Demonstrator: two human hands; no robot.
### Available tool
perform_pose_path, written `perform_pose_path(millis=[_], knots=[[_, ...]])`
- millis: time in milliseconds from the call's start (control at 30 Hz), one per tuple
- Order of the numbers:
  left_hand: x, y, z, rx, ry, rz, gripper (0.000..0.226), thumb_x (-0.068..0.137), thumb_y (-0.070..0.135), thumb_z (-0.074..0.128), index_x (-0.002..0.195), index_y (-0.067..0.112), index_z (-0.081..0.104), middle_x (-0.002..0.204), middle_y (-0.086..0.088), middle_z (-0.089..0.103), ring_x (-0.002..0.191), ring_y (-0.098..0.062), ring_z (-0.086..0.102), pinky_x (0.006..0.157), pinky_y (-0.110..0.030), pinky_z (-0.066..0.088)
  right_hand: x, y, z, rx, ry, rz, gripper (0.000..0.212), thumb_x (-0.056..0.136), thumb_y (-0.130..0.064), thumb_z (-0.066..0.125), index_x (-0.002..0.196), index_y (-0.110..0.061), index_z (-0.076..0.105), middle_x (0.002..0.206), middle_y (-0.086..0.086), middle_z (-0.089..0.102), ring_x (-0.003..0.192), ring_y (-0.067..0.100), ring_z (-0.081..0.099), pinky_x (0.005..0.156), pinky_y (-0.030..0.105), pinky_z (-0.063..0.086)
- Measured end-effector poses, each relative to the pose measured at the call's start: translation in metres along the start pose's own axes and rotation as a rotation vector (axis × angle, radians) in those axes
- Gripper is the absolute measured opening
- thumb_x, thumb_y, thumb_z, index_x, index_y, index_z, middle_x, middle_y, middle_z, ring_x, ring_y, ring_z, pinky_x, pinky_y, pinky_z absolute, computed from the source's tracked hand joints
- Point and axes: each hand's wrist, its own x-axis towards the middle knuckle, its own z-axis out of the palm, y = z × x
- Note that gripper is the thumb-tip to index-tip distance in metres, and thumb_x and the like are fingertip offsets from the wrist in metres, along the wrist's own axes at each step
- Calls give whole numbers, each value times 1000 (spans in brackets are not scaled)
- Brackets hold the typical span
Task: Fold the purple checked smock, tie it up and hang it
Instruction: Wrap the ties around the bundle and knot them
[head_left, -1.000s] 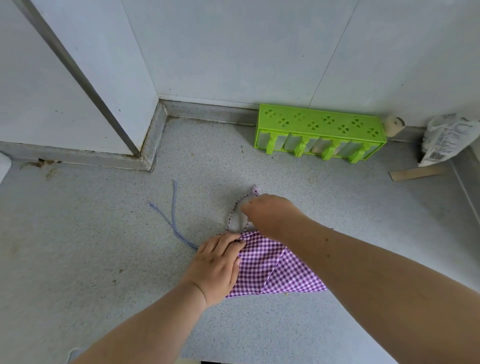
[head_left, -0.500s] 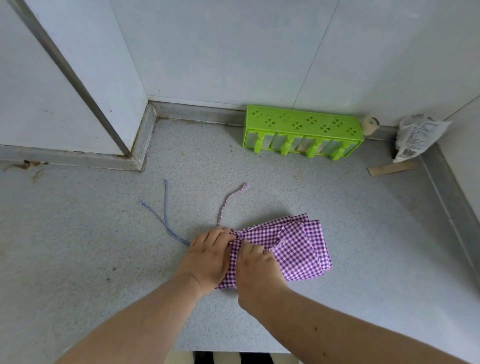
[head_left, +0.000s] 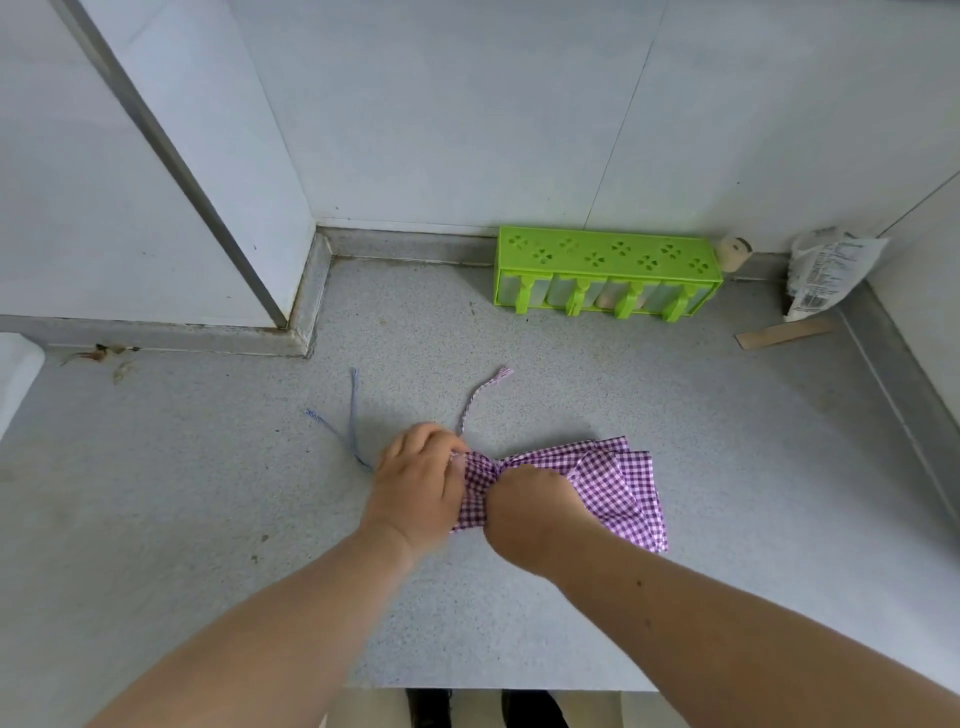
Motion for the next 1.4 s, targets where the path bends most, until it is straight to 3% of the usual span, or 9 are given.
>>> perform_pose_path(millis=[133, 233, 367, 500, 633, 833, 1133, 1233, 1400], knots=[[-5, 5, -16, -436, 207, -459, 32, 98, 48, 32, 82, 28, 50, 85, 5, 52, 90, -22, 49, 82, -35, 36, -9, 31, -36, 344, -44, 71, 38, 106, -42, 38, 88, -19, 63, 81, 1, 66, 73, 16, 65, 69, 33, 60], [-2, 12, -25, -785, -28, -756, 49, 110, 41, 37, 72, 17, 58, 76, -5, 63, 81, -25, 57, 79, -42, 47, -18, 53, -58, 556, -103, 131, 39, 107, -40, 37, 99, -16, 66, 90, 2, 71, 85, 16, 69, 81, 33, 60], [6, 33, -27, -1027, -499, -816, 71, 107, 67, 17, 111, 24, 73, 106, 1, 78, 107, -21, 69, 105, -44, 49, -26, 73, -70, 893, -105, 234, 39, 104, -32, 41, 109, -5, 69, 104, 13, 74, 95, 23, 71, 78, 31, 58], [16, 60, -33, -1438, -450, -847, 59, 106, 63, 31, 134, 28, 69, 133, -2, 73, 128, -25, 65, 118, -52, 42, -32, 80, -68, 1168, -136, 293, 33, 101, -31, 48, 110, -6, 68, 108, 11, 76, 100, 25, 73, 95, 39, 59], [23, 70, -39, -1502, -293, -937, 51, 114, 41, 33, 129, 11, 71, 119, -13, 78, 114, -33, 74, 108, -52, 53, -41, 79, -61, 1326, -149, 302, 19, 103, -27, 48, 98, -17, 63, 105, 5, 74, 100, 22, 70, 93, 35, 57], [11, 64, -25, -1362, -243, -1050, 38, 112, 33, 43, 122, 10, 71, 109, -11, 81, 104, -29, 76, 85, -40, 62, -33, 92, -30, 1663, -33, 451, 28, 100, -28, 50, 118, -12, 65, 113, 11, 77, 109, 32, 72, 108, 52, 50], [-9, 59, -22, -743, -125, -451, 27, 109, 40, 50, 129, 44, 69, 85, 22, 67, 74, -3, 55, 64, -14, 40, -19, 105, 12, 1843, 10, 706, 19, 105, -21, 45, 117, -12, 57, 119, 15, 72, 110, 34, 70, 106, 53, 52], [-4, 64, -25, -375, -105, -58, 36, 109, 39, 46, 132, 30, 73, 128, 28, 64, 113, 3, 60, 99, -4, 39, -15, 103, 18, 1825, 0, 753, 24, 104, -24, 46, 124, -14, 56, 121, 14, 71, 110, 34, 70, 105, 52, 54], [20, 79, -26, 94, -178, 595, 35, 103, 35, 47, 103, 24, 80, 144, 9, 65, 138, -14, 50, 120, -44, 36, -11, 102, 22, 1680, -67, 740, 33, 105, -28, 48, 122, -4, 62, 110, 13, 75, 100, 31, 73, 97, 53, 59]])
